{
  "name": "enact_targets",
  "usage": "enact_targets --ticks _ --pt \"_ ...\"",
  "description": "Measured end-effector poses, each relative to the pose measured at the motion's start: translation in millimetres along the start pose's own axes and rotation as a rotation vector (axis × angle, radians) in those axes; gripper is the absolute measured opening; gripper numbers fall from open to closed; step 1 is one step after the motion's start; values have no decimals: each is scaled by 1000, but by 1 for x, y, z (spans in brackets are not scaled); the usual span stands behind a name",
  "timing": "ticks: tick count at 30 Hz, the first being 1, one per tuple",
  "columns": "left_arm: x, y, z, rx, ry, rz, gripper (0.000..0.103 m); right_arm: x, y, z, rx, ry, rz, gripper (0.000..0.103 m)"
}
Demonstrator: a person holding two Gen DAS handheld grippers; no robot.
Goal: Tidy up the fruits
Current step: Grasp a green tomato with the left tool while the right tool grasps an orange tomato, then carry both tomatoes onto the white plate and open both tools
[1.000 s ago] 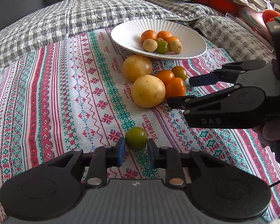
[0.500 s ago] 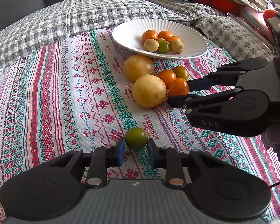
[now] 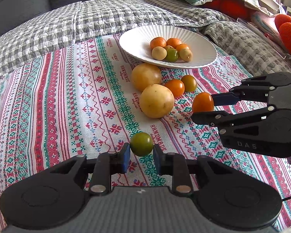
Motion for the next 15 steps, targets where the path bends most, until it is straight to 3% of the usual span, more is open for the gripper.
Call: enact_targets --ticks 15 --pt "31 14 -2 -24 90 -14 13 8 32 -37 -22 79 52 30"
Point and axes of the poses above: each gripper's, at about its wrist camera, not at the fingertips, and z roughly the way its jaws point, y to its right, x to its top, the point moved 10 cm from there along z, roughly the way its jaws point, and after that the axes turned 13 degrees about y, right-handed, at the moved point
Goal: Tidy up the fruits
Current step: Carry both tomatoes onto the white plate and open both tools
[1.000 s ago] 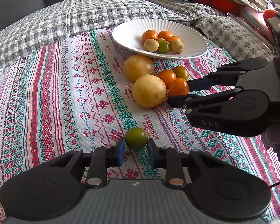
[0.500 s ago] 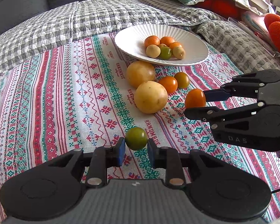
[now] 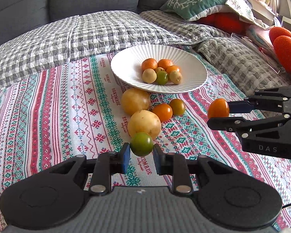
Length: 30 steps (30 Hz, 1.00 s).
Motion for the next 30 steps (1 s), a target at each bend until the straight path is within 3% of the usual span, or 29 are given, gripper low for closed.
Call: enact_targets --ticks 19,30 --pt "56 38 31 -48 75 25 13 32 65 -9 -67 110 147 30" --pt "70 46 69 -58 92 17 13 37 86 10 -100 111 199 30"
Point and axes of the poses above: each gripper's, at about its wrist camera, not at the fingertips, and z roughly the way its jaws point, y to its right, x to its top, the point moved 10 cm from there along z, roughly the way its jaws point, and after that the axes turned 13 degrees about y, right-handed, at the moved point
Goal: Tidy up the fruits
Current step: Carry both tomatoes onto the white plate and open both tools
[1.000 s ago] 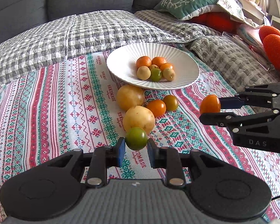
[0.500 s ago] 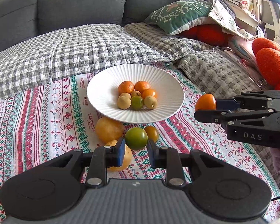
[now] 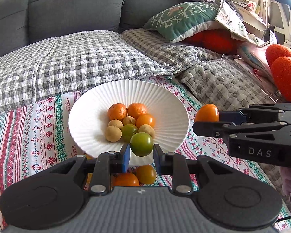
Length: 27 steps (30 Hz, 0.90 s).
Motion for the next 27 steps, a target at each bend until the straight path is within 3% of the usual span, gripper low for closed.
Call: enact_targets --ticks 27 --pt "-9 -15 35 47 7 0 14 -10 0 49 -54 -45 16 30"
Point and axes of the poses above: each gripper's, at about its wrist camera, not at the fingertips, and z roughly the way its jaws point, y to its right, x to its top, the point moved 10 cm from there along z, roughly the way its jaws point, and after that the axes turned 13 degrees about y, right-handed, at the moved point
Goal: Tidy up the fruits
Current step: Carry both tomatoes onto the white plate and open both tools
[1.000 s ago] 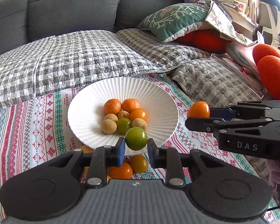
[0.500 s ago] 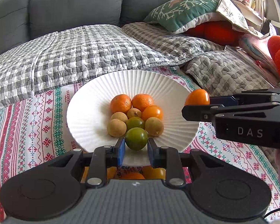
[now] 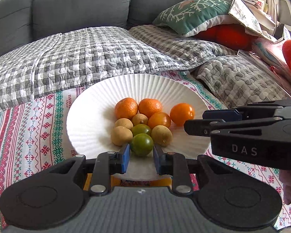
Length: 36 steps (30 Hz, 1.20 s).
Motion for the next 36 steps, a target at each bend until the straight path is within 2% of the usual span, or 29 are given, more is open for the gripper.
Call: enact_targets --ticks 8,13,16,19,27,31,36 --pt "0 1 -2 16 12 49 18 1 -1 -3 3 5 -12 31" --pt "1 0 -6 24 20 83 28 4 -1 -8 3 16 -7 32" --pt "1 -1 -11 30 25 93 41 7 -2 -14 3 28 -15 40" --pt "1 -1 -17 34 29 105 48 9 -3 -20 4 39 -17 47" --pt "1 2 -33 38 25 110 62 13 -2 -38 -4 67 -23 66" --pt "1 5 -43 41 20 115 72 15 -3 -49 -11 83 -31 76" --pt "1 9 -58 46 13 130 77 17 -4 -63 -13 102 -35 86"
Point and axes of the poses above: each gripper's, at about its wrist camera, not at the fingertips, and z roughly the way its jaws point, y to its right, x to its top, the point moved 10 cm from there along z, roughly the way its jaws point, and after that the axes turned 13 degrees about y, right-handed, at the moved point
